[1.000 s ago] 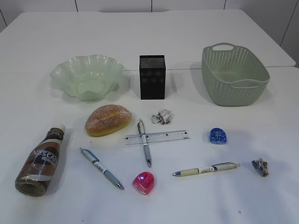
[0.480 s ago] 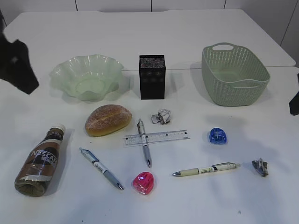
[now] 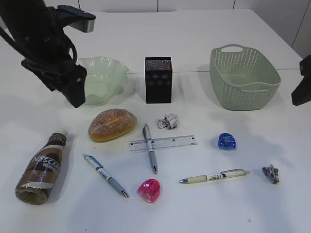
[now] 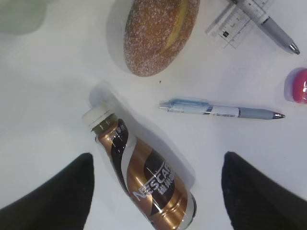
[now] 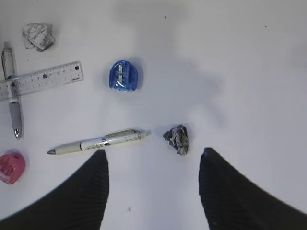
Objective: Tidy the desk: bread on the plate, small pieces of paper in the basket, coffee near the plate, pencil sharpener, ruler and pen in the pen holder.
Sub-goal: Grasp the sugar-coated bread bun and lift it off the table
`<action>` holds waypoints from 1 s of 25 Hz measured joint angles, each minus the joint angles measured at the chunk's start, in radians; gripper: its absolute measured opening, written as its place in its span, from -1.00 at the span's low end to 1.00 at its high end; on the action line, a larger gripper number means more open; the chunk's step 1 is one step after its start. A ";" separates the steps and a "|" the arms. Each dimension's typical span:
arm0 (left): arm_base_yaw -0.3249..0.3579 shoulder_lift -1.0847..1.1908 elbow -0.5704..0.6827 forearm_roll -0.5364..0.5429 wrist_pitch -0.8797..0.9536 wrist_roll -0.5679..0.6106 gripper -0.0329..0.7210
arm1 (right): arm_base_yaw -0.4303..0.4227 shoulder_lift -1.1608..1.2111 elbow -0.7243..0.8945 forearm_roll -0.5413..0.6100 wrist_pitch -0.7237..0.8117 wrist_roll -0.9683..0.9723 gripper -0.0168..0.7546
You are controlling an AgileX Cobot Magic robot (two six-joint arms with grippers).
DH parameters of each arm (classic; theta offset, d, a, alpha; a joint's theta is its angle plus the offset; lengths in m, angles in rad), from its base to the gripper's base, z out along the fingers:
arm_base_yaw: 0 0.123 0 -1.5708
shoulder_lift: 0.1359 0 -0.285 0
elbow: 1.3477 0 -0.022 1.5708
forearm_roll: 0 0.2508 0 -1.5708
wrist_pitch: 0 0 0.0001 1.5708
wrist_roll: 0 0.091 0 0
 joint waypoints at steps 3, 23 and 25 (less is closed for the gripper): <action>-0.011 0.019 -0.013 0.014 -0.006 0.021 0.65 | 0.000 0.011 -0.007 0.002 -0.011 0.000 0.26; -0.032 0.087 -0.017 0.061 -0.188 0.104 0.63 | 0.000 0.069 -0.008 0.002 -0.029 0.000 0.26; -0.041 0.106 -0.017 0.048 -0.217 0.114 0.68 | 0.000 0.069 -0.008 0.002 -0.031 0.000 0.26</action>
